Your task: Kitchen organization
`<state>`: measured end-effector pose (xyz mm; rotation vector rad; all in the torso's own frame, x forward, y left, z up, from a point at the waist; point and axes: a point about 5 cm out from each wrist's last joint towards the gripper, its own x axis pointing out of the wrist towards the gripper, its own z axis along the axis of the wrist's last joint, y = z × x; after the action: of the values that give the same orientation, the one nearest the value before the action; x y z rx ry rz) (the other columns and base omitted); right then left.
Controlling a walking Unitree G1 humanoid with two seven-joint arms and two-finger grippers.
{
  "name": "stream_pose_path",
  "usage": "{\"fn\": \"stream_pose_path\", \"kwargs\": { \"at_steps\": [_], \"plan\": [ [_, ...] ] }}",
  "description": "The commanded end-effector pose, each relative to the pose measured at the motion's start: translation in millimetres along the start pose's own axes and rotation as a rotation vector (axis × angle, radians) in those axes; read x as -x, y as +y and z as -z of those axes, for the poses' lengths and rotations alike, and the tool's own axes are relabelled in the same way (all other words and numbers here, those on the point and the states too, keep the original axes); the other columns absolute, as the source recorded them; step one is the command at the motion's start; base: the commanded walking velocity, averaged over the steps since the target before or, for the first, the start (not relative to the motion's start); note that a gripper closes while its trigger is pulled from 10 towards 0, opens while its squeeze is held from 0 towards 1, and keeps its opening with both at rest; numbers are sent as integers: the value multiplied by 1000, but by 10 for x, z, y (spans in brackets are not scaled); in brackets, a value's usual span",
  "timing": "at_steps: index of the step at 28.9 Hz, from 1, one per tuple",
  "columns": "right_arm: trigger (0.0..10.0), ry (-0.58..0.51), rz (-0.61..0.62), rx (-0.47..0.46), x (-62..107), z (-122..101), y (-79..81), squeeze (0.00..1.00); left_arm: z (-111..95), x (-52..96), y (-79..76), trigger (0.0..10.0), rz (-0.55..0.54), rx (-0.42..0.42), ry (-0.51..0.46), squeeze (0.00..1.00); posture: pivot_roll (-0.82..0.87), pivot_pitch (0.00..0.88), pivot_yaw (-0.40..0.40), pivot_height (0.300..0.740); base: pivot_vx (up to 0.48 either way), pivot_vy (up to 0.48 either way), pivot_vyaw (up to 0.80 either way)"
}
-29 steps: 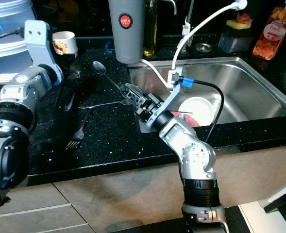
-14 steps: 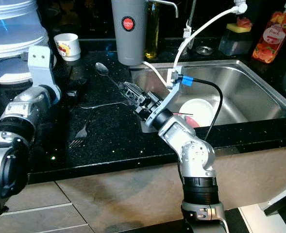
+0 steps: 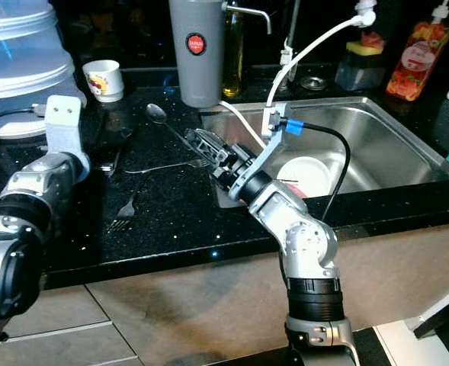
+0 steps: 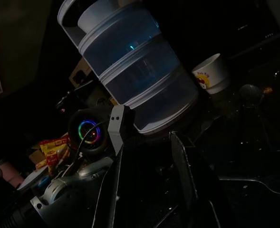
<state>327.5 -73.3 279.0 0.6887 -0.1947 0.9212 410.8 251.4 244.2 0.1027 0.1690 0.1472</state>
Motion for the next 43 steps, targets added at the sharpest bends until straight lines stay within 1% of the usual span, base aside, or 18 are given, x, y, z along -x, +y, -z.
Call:
{"fn": "stream_pose_path", "kwargs": {
  "at_steps": [1,4,8,13,16,19,22,25,29,30,31,32,33,34,35,36,38,43],
  "plan": [
    [10000,-2,-4,5,15,-3,8,0,199,9,40,0,9,-20,51,0,33,106,15,740,0,0,0],
    [10000,-3,-4,5,16,-5,8,0,141,13,18,0,37,-9,5,0,35,109,16,740,0,0,0],
    [10000,-2,-6,6,15,-4,9,0,-26,76,-102,0,178,57,-156,0,35,109,16,740,0,0,0],
    [10000,-3,-7,6,15,-2,12,0,10,139,-101,0,134,66,-152,0,40,111,20,740,0,0,0],
    [10000,-5,-7,7,13,-4,12,0,64,242,-22,0,-1,28,-155,0,40,110,25,740,0,0,0],
    [10000,-6,-7,7,15,-5,13,0,78,281,5,0,-38,13,-160,0,40,110,25,740,0,0,0],
    [10000,-7,-7,7,11,-8,10,0,39,365,73,0,-98,-12,-265,0,46,114,19,740,0,0,0],
    [10000,-6,-11,5,-2,-11,2,0,-91,416,66,0,-54,-15,-398,0,50,117,14,740,0,0,0],
    [10000,-9,-12,5,-12,-17,-4,0,-195,448,-8,0,60,59,-437,0,54,113,11,740,0,0,0],
    [10000,-12,-13,5,-23,-21,-5,0,-231,449,-179,3804,234,102,-425,0,58,110,8,740,0,0,0],
    [10000,-12,-13,5,-23,-21,-5,0,-231,449,-179,3804,234,102,-425,0,58,110,8,740,0,0,0],
    [10000,-13,-12,6,-28,-21,-6,0,-228,449,-259,6039,299,100,-403,86,58,109,8,740,0,0,0],
    [10000,-14,-11,9,-32,-22,-6,0,-224,458,-347,10000,361,62,-388,325,58,109,8,740,0,0,0],
    [10000,-12,-7,16,-34,-21,-9,0,-206,461,-412,10000,395,20,-360,882,58,109,8,740,0,0,0],
    [10000,4,21,53,-34,-5,-37,0,-152,436,-457,10000,397,12,-285,1000,57,104,14,740,0,0,0],
    [10000,24,81,102,-30,23,-100,0,-94,406,-477,10000,369,-5,-217,1000,53,102,15,740,0,0,0],
    [10000,28,108,114,-27,34,-128,0,-87,400,-471,10000,356,-17,-214,1000,53,102,15,740,0,0,0],
    [10000,82,173,288,8,94,-216,0,-131,371,-410,10000,295,-73,-259,1000,54,101,14,740,0,0,0]
  ]
}}
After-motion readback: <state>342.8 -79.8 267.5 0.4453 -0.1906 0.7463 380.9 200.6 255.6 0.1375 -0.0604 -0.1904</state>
